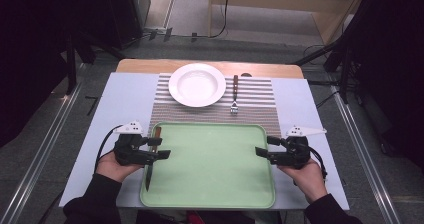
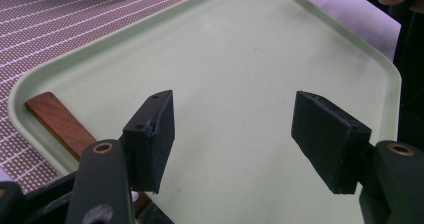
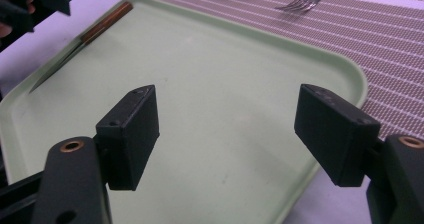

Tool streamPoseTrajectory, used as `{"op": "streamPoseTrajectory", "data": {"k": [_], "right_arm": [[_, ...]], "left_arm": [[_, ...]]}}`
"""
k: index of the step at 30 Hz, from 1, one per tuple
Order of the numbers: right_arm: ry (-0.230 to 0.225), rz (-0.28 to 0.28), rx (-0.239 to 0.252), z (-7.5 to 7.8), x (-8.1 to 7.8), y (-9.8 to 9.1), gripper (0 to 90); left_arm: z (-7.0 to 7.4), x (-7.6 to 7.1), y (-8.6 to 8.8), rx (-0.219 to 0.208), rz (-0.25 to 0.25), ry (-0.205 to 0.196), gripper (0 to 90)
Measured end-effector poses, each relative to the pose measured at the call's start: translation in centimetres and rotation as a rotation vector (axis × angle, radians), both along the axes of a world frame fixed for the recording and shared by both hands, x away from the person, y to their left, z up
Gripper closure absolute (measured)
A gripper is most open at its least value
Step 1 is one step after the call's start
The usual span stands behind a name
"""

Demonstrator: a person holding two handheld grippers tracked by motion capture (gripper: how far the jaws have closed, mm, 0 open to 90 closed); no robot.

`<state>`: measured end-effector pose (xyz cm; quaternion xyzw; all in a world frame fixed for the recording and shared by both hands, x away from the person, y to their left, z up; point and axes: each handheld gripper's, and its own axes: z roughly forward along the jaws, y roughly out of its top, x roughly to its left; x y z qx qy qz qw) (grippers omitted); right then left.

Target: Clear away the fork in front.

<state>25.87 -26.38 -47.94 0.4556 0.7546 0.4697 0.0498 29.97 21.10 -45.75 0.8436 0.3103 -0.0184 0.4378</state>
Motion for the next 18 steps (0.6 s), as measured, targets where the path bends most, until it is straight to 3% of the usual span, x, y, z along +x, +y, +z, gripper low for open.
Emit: {"op": "streamPoseTrajectory", "data": {"k": [7, 9, 12, 18], "right_arm": [[0.016, -0.001, -0.008, 0.1, 2.0, 0.5, 25.3], [0.021, -0.009, -0.027, 0.1, 2.5, 0.8, 25.3], [0.023, -0.017, -0.052, 0.4, 3.3, 1.2, 25.3], [0.036, -0.022, -0.048, 0.9, 5.1, 1.5, 25.3]], "left_arm": [[0.0, 0.1, -0.1, -0.001, -0.002, -0.004, 33.0], [-0.1, 0.1, 0.0, 0.019, 0.003, -0.003, 33.0], [-0.1, 0.2, 0.1, 0.006, 0.006, 0.0, 33.0], [-0.1, 0.3, 0.2, 0.004, 0.011, 0.0, 33.0]]}}
